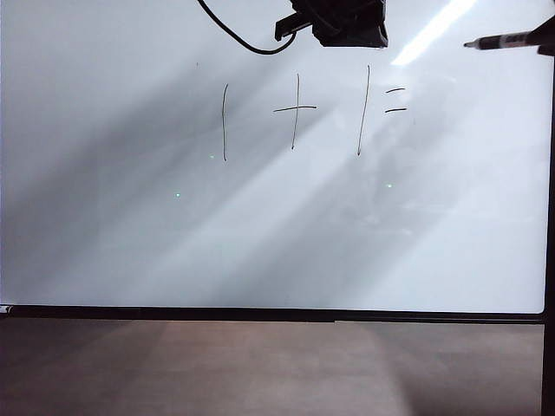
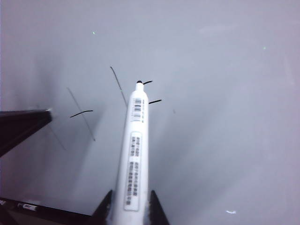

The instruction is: Reach to the right to find the marker pen, pick it up, and write the answer to the math problem on the whiteboard.

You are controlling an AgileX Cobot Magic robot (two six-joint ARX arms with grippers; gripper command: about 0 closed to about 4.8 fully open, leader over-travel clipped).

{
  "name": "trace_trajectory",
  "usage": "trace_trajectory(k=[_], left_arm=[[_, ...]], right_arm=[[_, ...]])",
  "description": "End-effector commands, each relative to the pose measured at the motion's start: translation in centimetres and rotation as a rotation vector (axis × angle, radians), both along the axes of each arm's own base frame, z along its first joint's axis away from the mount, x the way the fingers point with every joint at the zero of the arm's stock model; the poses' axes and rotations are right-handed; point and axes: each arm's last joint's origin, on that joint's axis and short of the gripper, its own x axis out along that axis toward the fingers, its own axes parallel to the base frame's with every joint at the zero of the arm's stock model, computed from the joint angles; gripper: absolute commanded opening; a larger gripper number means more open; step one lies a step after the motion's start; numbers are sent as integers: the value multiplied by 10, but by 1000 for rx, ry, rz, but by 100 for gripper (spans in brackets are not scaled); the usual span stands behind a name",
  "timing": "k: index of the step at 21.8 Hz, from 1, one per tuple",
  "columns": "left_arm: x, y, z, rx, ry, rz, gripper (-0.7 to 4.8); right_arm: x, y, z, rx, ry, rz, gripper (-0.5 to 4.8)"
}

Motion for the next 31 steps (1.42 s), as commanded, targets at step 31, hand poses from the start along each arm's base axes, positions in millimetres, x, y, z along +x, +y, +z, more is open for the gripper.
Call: trace_trajectory(k=[31], left_arm=[[-1,0,2,-7,-11,-3,-4]], right_arm=[[71,21,17,-170,-67,15,-6]])
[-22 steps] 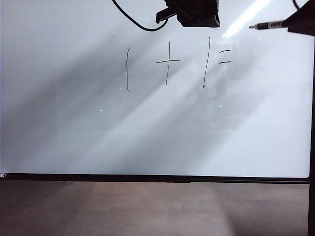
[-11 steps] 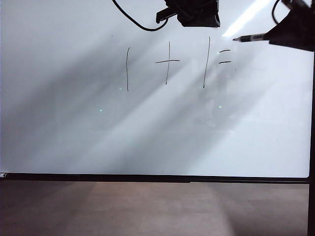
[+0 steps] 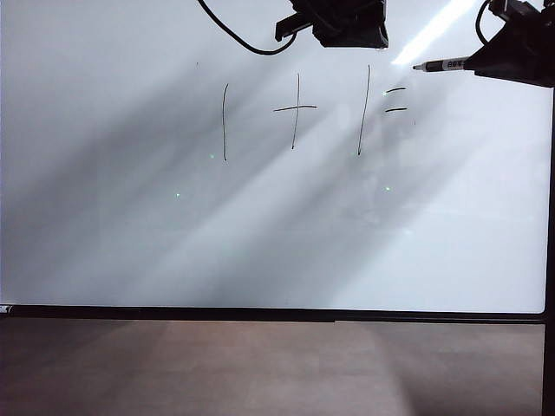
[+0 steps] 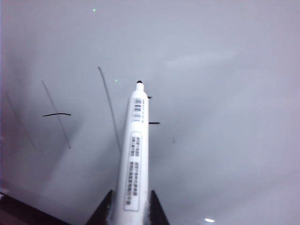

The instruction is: Reach to the right to find the marker pen, pick it up, and write the answer to the math problem on the whiteboard.

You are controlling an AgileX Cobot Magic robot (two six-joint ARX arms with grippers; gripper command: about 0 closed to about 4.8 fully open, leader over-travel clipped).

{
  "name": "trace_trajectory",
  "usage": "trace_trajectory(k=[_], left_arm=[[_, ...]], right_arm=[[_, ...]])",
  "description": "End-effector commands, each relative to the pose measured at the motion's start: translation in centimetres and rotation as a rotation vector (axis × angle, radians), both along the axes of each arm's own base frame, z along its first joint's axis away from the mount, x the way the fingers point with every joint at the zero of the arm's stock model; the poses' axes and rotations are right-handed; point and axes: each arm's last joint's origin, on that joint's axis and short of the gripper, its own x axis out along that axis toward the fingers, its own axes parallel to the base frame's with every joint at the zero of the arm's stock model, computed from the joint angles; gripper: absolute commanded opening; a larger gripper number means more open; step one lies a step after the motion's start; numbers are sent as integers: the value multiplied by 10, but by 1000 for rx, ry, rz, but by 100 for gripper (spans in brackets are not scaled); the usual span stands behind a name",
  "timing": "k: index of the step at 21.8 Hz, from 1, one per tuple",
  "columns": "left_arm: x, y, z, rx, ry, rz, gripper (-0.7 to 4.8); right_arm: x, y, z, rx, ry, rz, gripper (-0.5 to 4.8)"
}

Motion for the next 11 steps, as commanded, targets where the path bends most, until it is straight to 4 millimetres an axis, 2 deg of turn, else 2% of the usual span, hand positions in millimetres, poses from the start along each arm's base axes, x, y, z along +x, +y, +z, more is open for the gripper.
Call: trace_trajectory(k=[1,11], left_arm=[[-1,0,3,-8,-12,-5,-4],[-1,0,3,-8,-12,-4,-4]], right_arm=[[0,-1,5,-13,-41,-19,-6],[0,-1,8,-13,-61,-48,-6]])
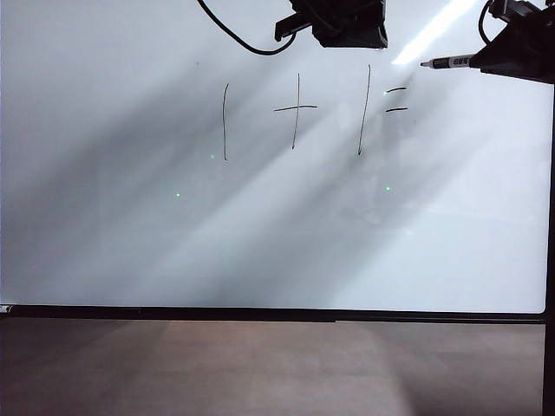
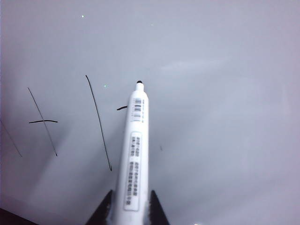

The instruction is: Reach to the right to find the marker pen, pick it up, and write the answer to the math problem on the whiteboard.

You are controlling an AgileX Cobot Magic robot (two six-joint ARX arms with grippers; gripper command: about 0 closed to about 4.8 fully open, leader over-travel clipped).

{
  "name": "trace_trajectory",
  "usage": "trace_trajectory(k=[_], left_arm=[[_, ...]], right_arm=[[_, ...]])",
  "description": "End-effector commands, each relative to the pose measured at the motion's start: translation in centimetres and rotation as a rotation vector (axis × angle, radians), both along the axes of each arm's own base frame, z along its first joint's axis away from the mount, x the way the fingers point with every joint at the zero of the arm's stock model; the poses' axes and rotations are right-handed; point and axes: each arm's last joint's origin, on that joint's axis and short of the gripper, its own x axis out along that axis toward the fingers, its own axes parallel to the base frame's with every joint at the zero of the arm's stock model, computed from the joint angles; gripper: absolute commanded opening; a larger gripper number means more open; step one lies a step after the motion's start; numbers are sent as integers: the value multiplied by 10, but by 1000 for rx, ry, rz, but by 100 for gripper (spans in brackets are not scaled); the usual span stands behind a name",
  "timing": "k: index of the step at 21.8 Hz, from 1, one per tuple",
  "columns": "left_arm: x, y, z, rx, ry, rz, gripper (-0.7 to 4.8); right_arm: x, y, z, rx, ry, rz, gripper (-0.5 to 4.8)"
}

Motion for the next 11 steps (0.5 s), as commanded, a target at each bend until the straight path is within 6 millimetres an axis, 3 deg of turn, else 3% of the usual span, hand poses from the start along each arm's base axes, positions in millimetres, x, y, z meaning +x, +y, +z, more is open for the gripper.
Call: trace_trajectory(k=[1,11], left_arm=[[-1,0,3,-8,-12,-4,-4],[-1,0,3,-8,-12,-4,-4]], right_arm=[[0,0,6,-4,-38,-5,-6],[5,0,19,-8,-49,3,-6]])
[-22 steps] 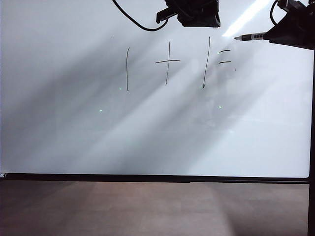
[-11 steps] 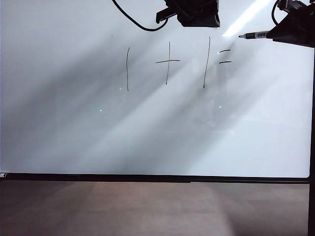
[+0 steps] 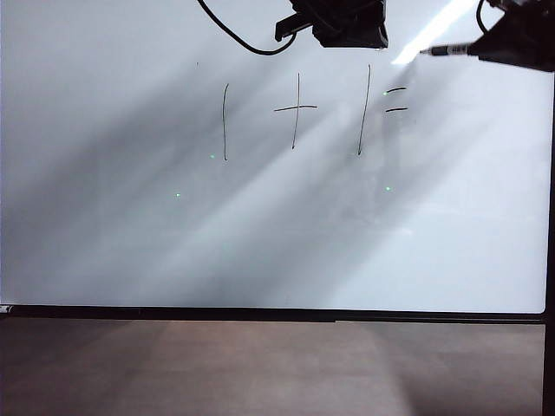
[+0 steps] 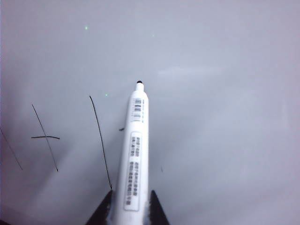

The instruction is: Reach to the right to find the marker pen, pick it up, and write the answer to the math problem on the whiteboard.

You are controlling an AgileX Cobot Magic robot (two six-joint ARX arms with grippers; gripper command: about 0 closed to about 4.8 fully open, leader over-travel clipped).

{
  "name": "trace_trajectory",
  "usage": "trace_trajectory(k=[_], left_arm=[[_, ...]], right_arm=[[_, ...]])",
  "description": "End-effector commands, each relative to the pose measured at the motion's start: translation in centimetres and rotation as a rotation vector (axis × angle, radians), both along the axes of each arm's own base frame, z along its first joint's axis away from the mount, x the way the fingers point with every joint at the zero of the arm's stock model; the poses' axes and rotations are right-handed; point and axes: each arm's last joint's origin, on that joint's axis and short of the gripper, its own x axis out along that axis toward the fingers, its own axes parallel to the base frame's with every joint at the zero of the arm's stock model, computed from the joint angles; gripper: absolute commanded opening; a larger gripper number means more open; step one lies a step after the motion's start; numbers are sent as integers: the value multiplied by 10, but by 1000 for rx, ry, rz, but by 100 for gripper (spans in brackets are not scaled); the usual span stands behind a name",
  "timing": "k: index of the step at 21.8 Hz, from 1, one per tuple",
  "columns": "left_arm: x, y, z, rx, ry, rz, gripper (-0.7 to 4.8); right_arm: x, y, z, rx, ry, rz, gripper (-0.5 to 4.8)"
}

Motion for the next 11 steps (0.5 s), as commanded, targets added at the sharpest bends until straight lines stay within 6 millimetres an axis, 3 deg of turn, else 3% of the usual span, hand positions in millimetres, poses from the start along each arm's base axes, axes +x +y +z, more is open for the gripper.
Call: trace_trajectory(k=[1,11], left_arm=[[-1,0,3,-8,-12,-4,-4],[-1,0,3,-8,-12,-4,-4]], right_arm=[[1,0,6,-7,-13,4,-6],[1,1,1,-30,26,22,-6]])
